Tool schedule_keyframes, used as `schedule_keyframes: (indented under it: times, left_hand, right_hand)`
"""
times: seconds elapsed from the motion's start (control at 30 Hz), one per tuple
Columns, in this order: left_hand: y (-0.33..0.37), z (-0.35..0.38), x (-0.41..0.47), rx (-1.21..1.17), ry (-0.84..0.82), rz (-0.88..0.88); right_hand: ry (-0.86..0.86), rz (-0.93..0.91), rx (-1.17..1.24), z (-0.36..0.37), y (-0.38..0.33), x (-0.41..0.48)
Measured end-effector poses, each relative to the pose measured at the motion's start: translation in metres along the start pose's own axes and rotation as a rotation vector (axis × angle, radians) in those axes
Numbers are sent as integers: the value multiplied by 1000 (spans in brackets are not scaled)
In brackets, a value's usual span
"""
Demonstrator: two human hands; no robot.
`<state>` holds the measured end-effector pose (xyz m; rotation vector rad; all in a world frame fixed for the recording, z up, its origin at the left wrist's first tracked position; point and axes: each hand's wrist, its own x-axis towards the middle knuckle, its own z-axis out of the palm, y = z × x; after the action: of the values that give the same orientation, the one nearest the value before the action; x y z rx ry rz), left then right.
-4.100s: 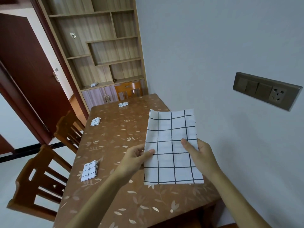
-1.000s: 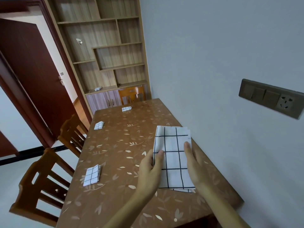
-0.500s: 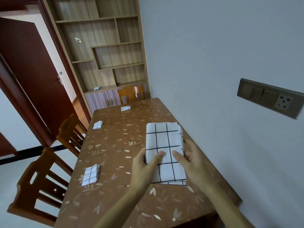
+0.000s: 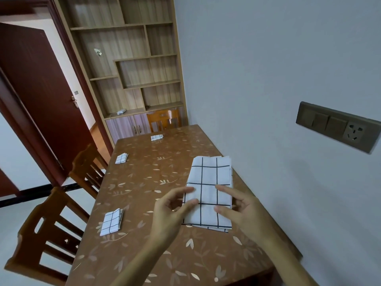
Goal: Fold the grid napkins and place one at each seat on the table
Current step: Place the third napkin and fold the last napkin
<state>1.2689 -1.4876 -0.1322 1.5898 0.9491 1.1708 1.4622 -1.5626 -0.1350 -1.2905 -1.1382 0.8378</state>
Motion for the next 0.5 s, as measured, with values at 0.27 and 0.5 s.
schedule_keyframes:
  times: [0.27, 0.5]
  left_hand:
    - [7, -5, 3, 9, -55, 46]
    - [5, -8, 3, 255, -3, 231]
  right_hand:
    - [81, -38, -141, -7, 6, 7]
    - [79, -163, -327, -9, 7, 5]
